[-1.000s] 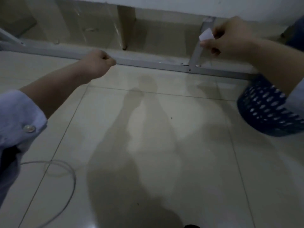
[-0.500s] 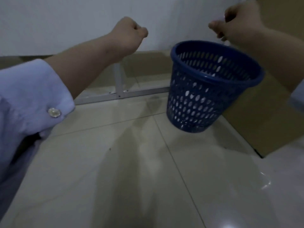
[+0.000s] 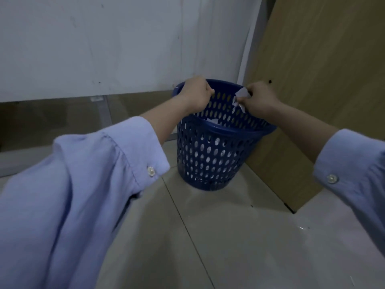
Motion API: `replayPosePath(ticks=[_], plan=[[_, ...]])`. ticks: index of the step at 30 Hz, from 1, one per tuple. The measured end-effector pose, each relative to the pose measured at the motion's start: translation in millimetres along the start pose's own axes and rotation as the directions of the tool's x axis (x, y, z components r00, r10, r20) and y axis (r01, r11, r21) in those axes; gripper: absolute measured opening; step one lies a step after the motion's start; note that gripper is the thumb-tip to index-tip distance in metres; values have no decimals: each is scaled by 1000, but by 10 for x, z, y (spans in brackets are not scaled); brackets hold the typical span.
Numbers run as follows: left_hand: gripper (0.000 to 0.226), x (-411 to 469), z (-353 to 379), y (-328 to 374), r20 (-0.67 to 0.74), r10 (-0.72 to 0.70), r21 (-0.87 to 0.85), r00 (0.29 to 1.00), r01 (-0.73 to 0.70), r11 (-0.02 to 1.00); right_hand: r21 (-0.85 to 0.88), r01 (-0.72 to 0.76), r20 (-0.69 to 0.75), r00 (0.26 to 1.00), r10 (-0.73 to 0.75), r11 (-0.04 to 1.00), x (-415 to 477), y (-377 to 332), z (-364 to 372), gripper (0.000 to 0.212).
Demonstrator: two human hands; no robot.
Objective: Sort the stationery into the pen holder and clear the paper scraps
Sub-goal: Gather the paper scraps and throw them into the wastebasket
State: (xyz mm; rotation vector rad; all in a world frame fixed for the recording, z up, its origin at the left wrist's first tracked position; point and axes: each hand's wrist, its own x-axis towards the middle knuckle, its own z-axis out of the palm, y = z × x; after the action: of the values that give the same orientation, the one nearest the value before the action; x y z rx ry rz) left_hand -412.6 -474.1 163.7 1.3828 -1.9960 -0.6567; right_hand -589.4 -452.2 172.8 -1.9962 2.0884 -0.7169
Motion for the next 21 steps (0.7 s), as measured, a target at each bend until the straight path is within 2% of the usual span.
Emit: replayPosePath(ticks=[4,7,10,12,15,18,21], plan=[[25,-7,89,-65,34,27,30,999,-28,999,51,16,131,991,-23,999,-54,85,58,42],[26,-27,155,-140,96,30,64,995,-36,997,6,-7,177,984,6,1000,-63,121,114,33],[22,-60,191,-150,93,55,105,994,-65,992,-61,-32,195,980,43,998,-90,107,151,40],[16,-92,207,-138,55,81,118,995,-87,989,-86,1,187,982,15,996,-109,106,162,43],[14,-115,221,-100,23,89,133,996,-91,987,-101,59,164,986,-41,993,-134,115,175,42],[18,-147,242,-60,51,60,238,997,-71,969,-124,84,161,985,-63,989,-163,105,170,39],[17,-202,207,-45,1,74,294,997,-71,953,-141,101,150,986,-79,985,-180,96,168,37]])
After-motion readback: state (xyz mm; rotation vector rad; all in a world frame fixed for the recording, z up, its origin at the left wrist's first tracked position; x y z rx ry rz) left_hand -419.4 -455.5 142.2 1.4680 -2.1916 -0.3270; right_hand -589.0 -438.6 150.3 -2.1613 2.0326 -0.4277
